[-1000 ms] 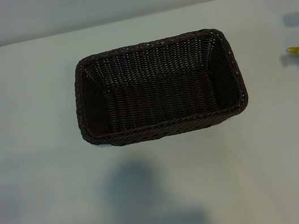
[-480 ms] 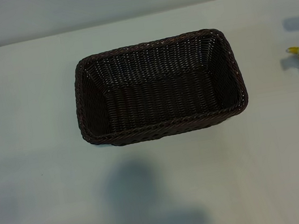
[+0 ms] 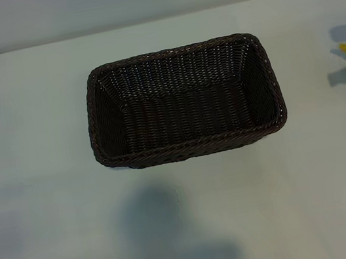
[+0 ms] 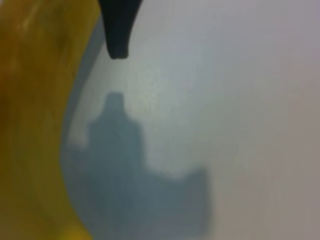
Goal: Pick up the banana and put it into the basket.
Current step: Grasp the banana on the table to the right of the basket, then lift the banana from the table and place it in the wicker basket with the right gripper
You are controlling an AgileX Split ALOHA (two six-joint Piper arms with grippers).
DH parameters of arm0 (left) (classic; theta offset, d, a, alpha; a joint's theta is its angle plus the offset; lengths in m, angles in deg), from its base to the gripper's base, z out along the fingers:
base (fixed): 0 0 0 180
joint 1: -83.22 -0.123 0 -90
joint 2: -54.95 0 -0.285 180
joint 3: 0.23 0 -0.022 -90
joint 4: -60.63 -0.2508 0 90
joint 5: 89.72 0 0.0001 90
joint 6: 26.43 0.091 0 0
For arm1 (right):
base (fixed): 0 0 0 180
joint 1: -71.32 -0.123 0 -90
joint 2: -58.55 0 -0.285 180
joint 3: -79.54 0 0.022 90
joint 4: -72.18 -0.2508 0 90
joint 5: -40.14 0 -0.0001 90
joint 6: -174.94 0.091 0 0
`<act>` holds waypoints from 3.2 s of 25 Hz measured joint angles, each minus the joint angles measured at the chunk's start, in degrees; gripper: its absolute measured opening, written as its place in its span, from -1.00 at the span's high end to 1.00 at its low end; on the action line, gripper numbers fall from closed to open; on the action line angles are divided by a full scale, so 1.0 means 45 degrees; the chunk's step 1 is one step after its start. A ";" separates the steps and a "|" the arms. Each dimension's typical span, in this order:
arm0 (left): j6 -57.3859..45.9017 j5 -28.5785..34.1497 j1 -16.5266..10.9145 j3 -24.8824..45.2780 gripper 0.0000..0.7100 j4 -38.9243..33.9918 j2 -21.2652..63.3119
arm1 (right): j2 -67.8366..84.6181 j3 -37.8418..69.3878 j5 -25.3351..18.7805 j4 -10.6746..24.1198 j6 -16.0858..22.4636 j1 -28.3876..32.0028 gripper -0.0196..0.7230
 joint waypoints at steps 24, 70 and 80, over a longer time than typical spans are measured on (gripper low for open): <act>0.0000 0.0000 0.0000 0.0000 -0.59 0.0000 0.0000 | -0.0713 0.0000 0.0119 0.0117 0.0093 0.0000 -0.18; 0.0000 0.0000 0.0000 0.0000 -0.59 0.0000 0.0000 | -0.0701 -0.7319 -0.3934 0.0078 -0.3747 -0.8697 -0.18; 0.0000 0.0000 0.0000 0.0000 -0.59 0.0000 0.0000 | -0.1670 -0.7319 -0.2373 0.1284 -0.4117 -0.9262 -0.18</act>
